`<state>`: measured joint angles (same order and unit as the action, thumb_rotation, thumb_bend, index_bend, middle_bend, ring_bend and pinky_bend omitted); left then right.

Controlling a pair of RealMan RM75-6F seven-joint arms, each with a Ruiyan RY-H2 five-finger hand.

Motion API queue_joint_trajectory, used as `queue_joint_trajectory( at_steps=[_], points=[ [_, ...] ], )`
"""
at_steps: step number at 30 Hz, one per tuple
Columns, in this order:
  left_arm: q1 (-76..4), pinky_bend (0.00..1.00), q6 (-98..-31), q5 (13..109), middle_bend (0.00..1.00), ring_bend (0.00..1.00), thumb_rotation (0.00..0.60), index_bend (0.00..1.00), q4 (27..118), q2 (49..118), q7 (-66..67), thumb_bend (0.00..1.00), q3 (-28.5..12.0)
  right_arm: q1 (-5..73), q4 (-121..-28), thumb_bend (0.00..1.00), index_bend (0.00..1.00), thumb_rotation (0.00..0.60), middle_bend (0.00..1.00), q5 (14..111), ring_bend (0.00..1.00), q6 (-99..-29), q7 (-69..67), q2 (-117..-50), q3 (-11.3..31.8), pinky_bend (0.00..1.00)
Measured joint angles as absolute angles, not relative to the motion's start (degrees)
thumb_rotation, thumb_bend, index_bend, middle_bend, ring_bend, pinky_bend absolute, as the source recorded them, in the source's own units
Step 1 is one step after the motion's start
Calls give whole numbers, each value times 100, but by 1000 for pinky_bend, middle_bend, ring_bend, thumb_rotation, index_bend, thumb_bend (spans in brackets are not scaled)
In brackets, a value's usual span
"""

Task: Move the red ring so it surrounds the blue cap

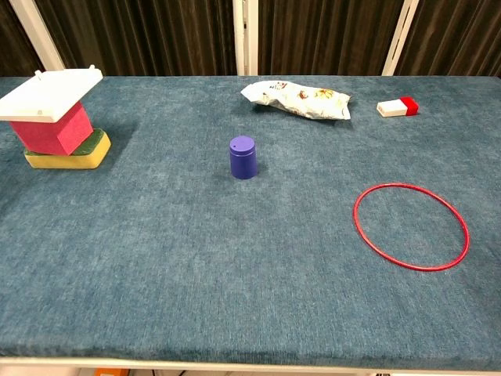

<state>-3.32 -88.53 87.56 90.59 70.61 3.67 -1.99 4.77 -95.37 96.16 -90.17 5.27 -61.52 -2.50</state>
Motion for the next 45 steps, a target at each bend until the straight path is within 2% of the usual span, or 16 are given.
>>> queue_joint_trajectory(
  at_steps=[4,9,14,21,30,45],
  points=[
    [-313,0,-8852,8753,88,0,600,163,9065,7068,359,0,-178,505,-9548,206,146,600,128,9678,0,-8954,489,-6138,-239,0],
    [-286,0,-8902,8807,88,0,600,162,9071,7069,368,0,-151,677,-9597,208,320,600,140,9968,0,-8649,704,-6118,-299,0],
    [-251,0,-8974,8856,88,0,600,162,9054,7088,309,0,-138,981,-9569,236,385,600,149,10207,0,-8012,1124,-6244,-364,0],
    [-225,0,-8983,8851,88,0,600,162,9023,7104,272,0,-123,1377,-8832,270,406,600,147,10359,0,-7319,1836,-6956,-348,0],
    [-210,0,-8959,8829,88,0,600,162,9000,7114,245,0,-118,1574,-7808,272,417,600,145,10363,0,-7130,1652,-7801,-386,0],
    [-219,0,-8926,8814,88,0,600,162,9016,7099,254,0,-133,1718,-7245,301,492,600,165,10221,0,-7076,1073,-8296,-514,0]
  ],
)
